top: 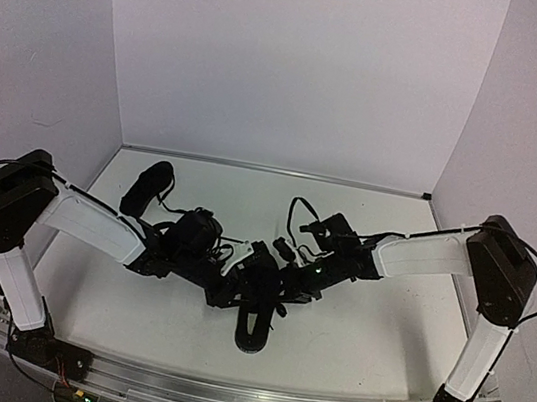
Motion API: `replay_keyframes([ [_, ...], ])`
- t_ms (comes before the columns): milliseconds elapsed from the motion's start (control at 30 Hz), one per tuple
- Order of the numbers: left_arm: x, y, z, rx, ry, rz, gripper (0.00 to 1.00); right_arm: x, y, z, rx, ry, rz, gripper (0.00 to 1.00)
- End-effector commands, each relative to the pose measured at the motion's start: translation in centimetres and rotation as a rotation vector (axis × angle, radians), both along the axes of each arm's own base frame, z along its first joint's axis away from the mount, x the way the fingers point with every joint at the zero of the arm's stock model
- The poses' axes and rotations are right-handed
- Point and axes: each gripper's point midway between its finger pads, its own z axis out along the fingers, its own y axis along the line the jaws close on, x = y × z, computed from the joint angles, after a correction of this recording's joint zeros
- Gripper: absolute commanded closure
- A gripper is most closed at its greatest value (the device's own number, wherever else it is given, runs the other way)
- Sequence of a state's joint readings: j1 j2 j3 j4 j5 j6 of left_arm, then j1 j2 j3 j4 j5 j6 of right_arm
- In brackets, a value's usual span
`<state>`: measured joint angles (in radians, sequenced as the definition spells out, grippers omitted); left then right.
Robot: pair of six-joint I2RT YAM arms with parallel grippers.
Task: Tie the shoes
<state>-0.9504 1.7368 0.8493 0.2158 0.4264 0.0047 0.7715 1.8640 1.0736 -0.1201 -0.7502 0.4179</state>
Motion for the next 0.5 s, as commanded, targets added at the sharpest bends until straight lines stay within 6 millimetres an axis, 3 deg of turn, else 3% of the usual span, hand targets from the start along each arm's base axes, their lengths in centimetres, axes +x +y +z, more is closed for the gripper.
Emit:
replay_keyframes([
  [0, 0.2, -1.0, 1.1, -0.018, -0.024, -0.026, 0.62, 0.9, 0.9, 0.4, 0.010, -0.042, 0.001, 0.70],
  [167, 0.1, -0.9, 0.9, 0.001, -0.032, -0.035, 0.76, 1.0, 0.8, 0.2, 0.004, -0.042, -0.004, 0.70],
  [300, -0.2, -0.7, 2.0, -0.005, -0.050, -0.044, 0.98, 1.0, 0.8, 0.0, -0.003, -0.040, -0.009, 0.70],
  [467, -0.8, 0.0, 3.6, -0.024, -0.068, -0.048, 1.00, 1.1, 0.7, -0.4, -0.013, -0.035, -0.017, 0.70],
])
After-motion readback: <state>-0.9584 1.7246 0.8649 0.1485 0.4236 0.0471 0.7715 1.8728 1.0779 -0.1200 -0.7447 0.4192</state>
